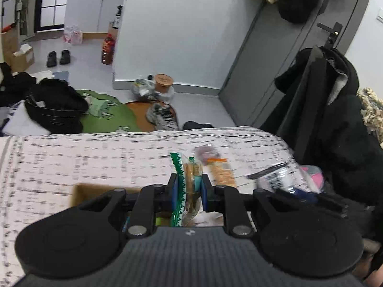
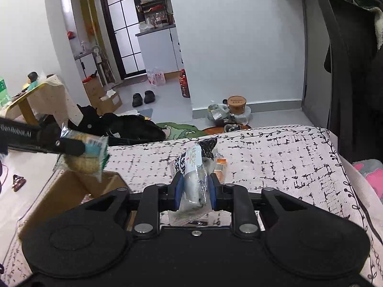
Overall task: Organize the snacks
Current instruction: 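Lift both held packets and carry them toward the cardboard box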
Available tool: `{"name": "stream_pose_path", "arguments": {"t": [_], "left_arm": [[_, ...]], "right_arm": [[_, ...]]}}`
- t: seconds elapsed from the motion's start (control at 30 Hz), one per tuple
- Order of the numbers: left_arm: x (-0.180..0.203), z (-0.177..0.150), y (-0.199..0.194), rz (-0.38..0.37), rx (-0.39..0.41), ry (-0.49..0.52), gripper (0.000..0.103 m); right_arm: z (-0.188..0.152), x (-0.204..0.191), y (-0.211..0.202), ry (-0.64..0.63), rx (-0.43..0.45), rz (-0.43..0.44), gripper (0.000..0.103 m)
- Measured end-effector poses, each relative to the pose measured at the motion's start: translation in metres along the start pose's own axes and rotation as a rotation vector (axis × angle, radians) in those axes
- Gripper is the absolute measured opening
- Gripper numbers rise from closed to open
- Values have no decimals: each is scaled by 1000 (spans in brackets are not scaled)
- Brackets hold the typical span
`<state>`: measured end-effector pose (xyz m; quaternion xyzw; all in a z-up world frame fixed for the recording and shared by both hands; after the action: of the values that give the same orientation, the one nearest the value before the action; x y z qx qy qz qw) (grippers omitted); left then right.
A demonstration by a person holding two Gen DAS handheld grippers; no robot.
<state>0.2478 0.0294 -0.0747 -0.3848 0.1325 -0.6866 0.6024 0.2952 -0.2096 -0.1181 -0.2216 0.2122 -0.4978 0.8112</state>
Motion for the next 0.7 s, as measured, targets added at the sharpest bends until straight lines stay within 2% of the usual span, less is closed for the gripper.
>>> {"name": "stream_pose_path", "arguments": {"t": [0.17,0.3,0.53,0.7], "left_arm": [[-32,-12,-18,62,5,-30,18],[-51,-21,-30,73,6,-73,18],[-66,-33,-54,67,23,-93,18],[-80,-48,-61,34,20,-141,18]], "right_arm": [[-6,-9,-5,-2,-10,13,22],[-6,-21,-8,-1,-12,30,22],[-3,-55,-17,-2,-3,80,22],[1,-81,-21,-18,1,111,22]]}}
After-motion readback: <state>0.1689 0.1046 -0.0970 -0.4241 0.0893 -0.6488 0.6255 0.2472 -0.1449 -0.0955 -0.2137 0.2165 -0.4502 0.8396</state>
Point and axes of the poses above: each gripper's, at about its wrist camera, not at the fingertips, and y roughly the way its jaws point, x to its right, z to its top, the point moved 4 cm from there along y, roughly the way its jaws point, and after that the axes turned 8 degrees about -z, right-handed, at the moved point
